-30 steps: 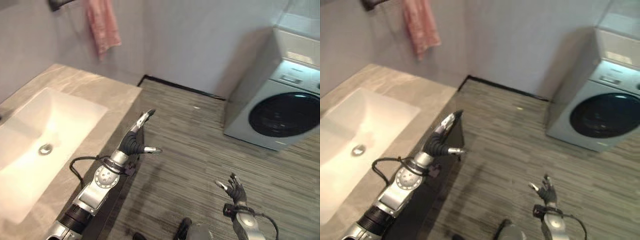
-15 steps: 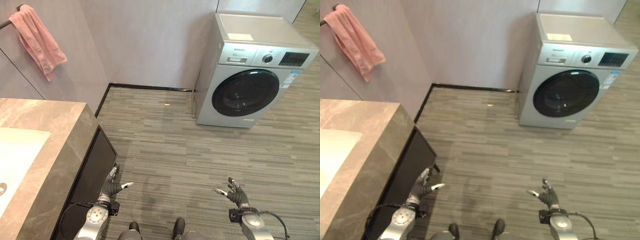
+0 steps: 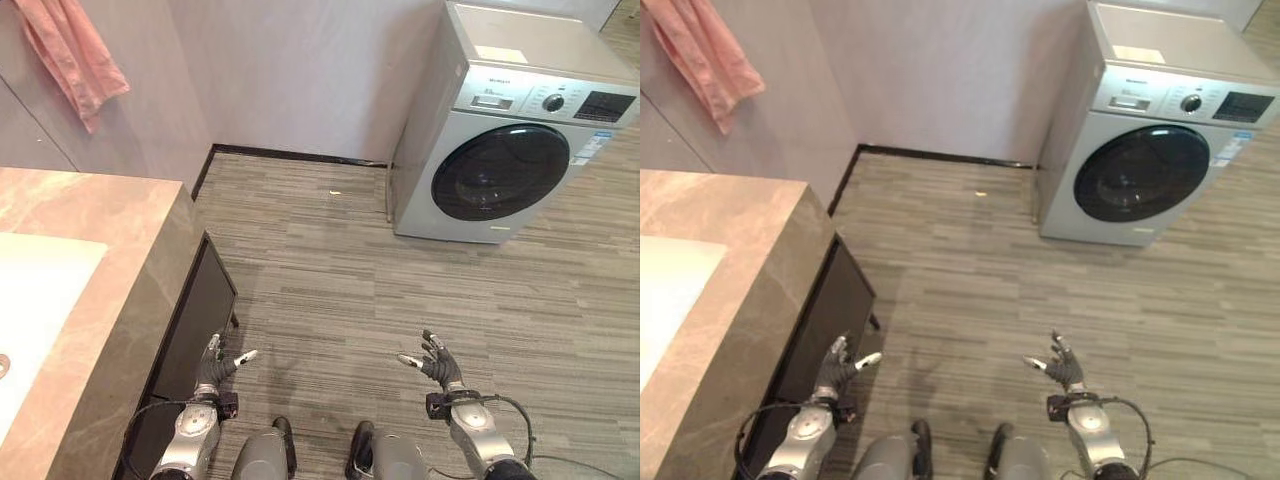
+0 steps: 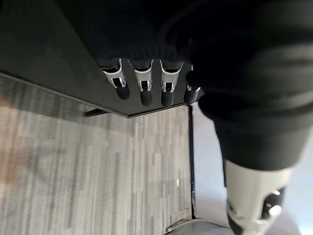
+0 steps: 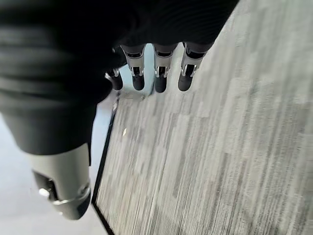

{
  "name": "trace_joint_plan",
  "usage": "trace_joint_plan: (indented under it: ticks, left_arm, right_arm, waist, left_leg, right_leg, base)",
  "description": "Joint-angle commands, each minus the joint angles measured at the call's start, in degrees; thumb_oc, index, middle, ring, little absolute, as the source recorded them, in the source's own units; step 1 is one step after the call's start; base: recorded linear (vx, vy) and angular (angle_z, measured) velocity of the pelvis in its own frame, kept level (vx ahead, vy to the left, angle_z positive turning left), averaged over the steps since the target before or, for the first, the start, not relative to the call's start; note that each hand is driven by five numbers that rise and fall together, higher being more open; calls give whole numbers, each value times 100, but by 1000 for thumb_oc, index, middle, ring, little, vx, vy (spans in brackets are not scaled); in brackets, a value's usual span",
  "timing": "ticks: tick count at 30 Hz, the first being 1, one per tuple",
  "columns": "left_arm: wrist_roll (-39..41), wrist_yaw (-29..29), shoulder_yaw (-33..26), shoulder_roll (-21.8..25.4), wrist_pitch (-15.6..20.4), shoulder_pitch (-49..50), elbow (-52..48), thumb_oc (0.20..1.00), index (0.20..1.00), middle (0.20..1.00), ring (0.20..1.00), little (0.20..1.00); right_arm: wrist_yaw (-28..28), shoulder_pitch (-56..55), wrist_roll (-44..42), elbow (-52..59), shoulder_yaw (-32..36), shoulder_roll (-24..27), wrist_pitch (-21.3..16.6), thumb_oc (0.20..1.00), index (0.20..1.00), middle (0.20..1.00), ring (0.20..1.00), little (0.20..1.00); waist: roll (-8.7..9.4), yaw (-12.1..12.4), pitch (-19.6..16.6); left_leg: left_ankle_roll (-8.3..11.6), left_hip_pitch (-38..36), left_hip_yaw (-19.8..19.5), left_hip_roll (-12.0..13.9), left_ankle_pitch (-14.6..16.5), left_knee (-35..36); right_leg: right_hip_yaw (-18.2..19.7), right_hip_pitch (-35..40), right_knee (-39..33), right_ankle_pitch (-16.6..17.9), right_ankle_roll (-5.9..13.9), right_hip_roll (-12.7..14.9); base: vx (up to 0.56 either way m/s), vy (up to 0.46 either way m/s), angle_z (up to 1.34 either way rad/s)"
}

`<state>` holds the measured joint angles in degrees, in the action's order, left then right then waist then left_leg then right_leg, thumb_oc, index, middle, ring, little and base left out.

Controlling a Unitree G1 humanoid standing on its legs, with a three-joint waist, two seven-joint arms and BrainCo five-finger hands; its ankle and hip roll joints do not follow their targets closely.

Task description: Put brush and paste in cup on sink, flatten towel.

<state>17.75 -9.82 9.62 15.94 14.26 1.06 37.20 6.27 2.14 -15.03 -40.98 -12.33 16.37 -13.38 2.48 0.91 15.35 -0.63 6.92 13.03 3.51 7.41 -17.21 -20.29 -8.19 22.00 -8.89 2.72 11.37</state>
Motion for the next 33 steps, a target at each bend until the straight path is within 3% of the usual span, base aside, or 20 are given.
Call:
trace_joint_plan:
  ticks: [1, 2, 3, 4, 6, 7, 9, 10, 12, 13, 15, 17, 18, 19, 22, 26, 27, 28, 30, 33]
  left_arm:
    - [87, 12, 67, 38, 190, 22, -303, 1000, 1000, 1000, 1000, 1000]
    - [123, -22, 9, 40, 178, 61, -350, 1000, 1000, 1000, 1000, 1000]
    - [174, -77, -52, 63, 177, 38, -360, 1000, 1000, 1000, 1000, 1000]
    - [174, -77, -52, 62, 177, 36, -359, 1000, 1000, 1000, 1000, 1000]
    - [88, -136, -143, 84, 179, -14, -290, 1000, 1000, 1000, 1000, 1000]
    - [89, -136, -143, 85, 180, -13, -289, 1000, 1000, 1000, 1000, 1000]
    - [139, -153, -183, 91, 180, -57, -258, 1000, 1000, 1000, 1000, 1000]
    - [125, -151, -211, 116, 169, -86, -207, 1000, 1000, 1000, 1000, 1000]
    - [43, -173, -231, 129, 157, -134, -64, 1000, 1000, 1000, 1000, 1000]
    - [-64, -224, -224, 129, 132, -186, 47, 1000, 1000, 1000, 1000, 1000]
    - [-65, -224, -223, 128, 133, -186, 48, 1000, 1000, 1000, 1000, 1000]
    - [-89, -264, -202, 108, 144, -203, 211, 1000, 1000, 1000, 1000, 1000]
    - [72, -251, -245, 73, 140, -200, 284, 1000, 1000, 1000, 1000, 1000]
    - [61, -240, -218, 109, 134, -209, 248, 1000, 1000, 1000, 1000, 1000]
    - [52, -237, -170, 174, 141, -340, 183, 1000, 1000, 1000, 1000, 1000]
    - [66, -290, -154, 154, 154, -479, 276, 1000, 1000, 1000, 1000, 1000]
    - [10, -327, -160, 150, 154, -481, 274, 1000, 1000, 1000, 1000, 1000]
    - [-50, -350, -174, 140, 157, -469, 296, 1000, 1000, 1000, 1000, 1000]
    - [-102, -344, -220, 130, 148, -482, 411, 1000, 1000, 1000, 1000, 1000]
    - [-89, -338, -265, 154, 126, -476, 370, 1000, 1000, 1000, 1000, 1000]
  right_arm:
    - [98, 79, -236, 107, 70, 68, -244, 1000, 1000, 1000, 1000, 1000]
    - [89, 92, -301, 200, 81, 28, -214, 1000, 1000, 1000, 1000, 1000]
    - [93, 87, -341, 449, 129, 2, -225, 1000, 1000, 1000, 1000, 1000]
    - [95, 85, -340, 454, 129, 3, -222, 1000, 1000, 1000, 1000, 1000]
    - [116, -39, -452, 631, 299, -1, -252, 1000, 1000, 1000, 1000, 1000]
    - [117, -42, -452, 633, 298, -1, -251, 1000, 1000, 1000, 1000, 1000]
    - [140, -115, -522, 642, 338, -7, -257, 1000, 1000, 1000, 1000, 1000]
    - [184, -185, -467, 630, 351, 11, -236, 1000, 1000, 1000, 1000, 1000]
    - [193, -195, -430, 614, 335, -9, -215, 1000, 1000, 1000, 1000, 1000]
    - [180, -248, -446, 619, 357, -46, -213, 1000, 1000, 1000, 1000, 1000]
    - [180, -249, -446, 620, 358, -45, -213, 1000, 1000, 1000, 1000, 1000]
    - [163, -279, -571, 591, 332, -32, -248, 1000, 1000, 1000, 1000, 1000]
    - [99, -295, -651, 551, 240, 26, -284, 1000, 1000, 1000, 1000, 1000]
    - [93, -273, -580, 565, 147, 75, -275, 1000, 1000, 1000, 1000, 1000]
    - [95, -176, -472, 481, 54, 176, -232, 1000, 1000, 1000, 1000, 1000]
    - [73, -183, -320, 530, -18, 254, -200, 1000, 1000, 1000, 1000, 1000]
    - [71, -211, -330, 547, -29, 242, -216, 1000, 1000, 1000, 1000, 1000]
    - [66, -251, -317, 560, -37, 236, -239, 1000, 1000, 1000, 1000, 1000]
    - [46, -321, -232, 555, -65, 246, -266, 1000, 1000, 1000, 1000, 1000]
    - [39, -264, -197, 574, -81, 218, -248, 1000, 1000, 1000, 1000, 1000]
  waist:
    - [-40, 57, -245]
    - [-88, 19, -92]
    - [-222, -91, 74]
    - [-211, -88, 77]
    - [-122, -220, 91]
    - [-131, -231, 99]
    - [-77, -259, 123]
    - [35, -338, 140]
    - [46, -371, 124]
    - [106, -389, 87]
    - [101, -391, 95]
    - [143, -474, 17]
    - [131, -440, -22]
    - [144, -393, 18]
    - [316, -175, 221]
    - [331, 19, 172]
    - [319, 57, 133]
    - [273, 84, 98]
    - [218, 152, 16]
    - [245, 218, -43]
  left_leg:
    - [-229, -204, -81, -320, -70, 253]
    - [-357, -538, 10, -453, -59, 592]
    - [-388, -716, 19, -372, -96, 786]
    - [-389, -719, 25, -383, -92, 786]
    - [-347, -919, -11, -503, 76, 856]
    - [-344, -929, -24, -493, 80, 854]
    - [-205, -1030, -31, -446, 309, 803]
    - [-110, -1070, -42, -476, 348, 776]
    - [-50, -1217, -83, -441, 523, 773]
    - [5, -1295, -92, -442, 496, 774]
    - [8, -1304, -96, -436, 499, 774]
    - [137, -1213, -148, -324, 382, 405]
    - [505, -815, -200, 98, -405, -1098]
    - [602, -494, -250, 316, -767, -1784]
    - [572, 260, -91, 502, -773, -2593]
    - [504, 803, 224, 478, -532, -893]
    - [490, 855, 250, 464, -659, -370]
    - [589, 842, 305, 421, -1162, 522]
    - [691, 841, 462, 585, -1750, 2080]
    - [687, 921, 569, 647, -1834, 2141]
  right_leg:
    - [-241, 436, -29, 759, 636, 48]
    - [-77, -5, 898, 1767, 1030, 368]
    - [7, -406, 1432, 1813, 1034, 423]
    - [19, -418, 1459, 1797, 1035, 438]
    - [-154, -566, 562, 1707, 931, 641]
    - [-175, -537, 543, 1709, 931, 632]
    - [-467, -494, -296, 1770, 1021, 900]
    - [-416, -542, -964, 2035, 1002, 885]
    - [-362, -614, -1028, 2082, 1095, 781]
    - [-446, -550, -1165, 1958, 986, 704]
    - [-453, -536, -1169, 1956, 985, 699]
    - [-207, -444, -1185, 1816, 840, 437]
    - [-292, -122, -1213, 1346, 421, -7]
    - [-359, 33, -1225, 1197, 225, -180]
    - [-540, 434, -1389, 900, 44, -314]
    - [-553, 832, -1665, 729, 243, -449]
    - [-530, 896, -1718, 686, 280, -512]
    - [-516, 978, -1769, 644, 336, -592]
    - [-572, 1297, -1815, 513, 429, -655]
    - [-590, 1445, -1758, 393, 465, -710]
  base:
    - [97, 270, -12]
    - [117, 316, -10]
    - [117, 315, -10]
    - [229, 173, -8]
    - [276, 26, -3]
    - [202, -34, 5]
    - [339, -104, 2]
    - [446, -139, 2]
    - [448, -106, 2]
    - [311, -75, 3]
    - [143, -55, 3]
    - [394, -194, 23]
    - [519, -353, 33]
    - [495, -374, 38]
    - [353, -253, 15]
    - [375, 7, -5]
    - [481, 91, -2]
    - [484, 136, 2]
    - [676, 213, 4]
    - [450, 130, 7]
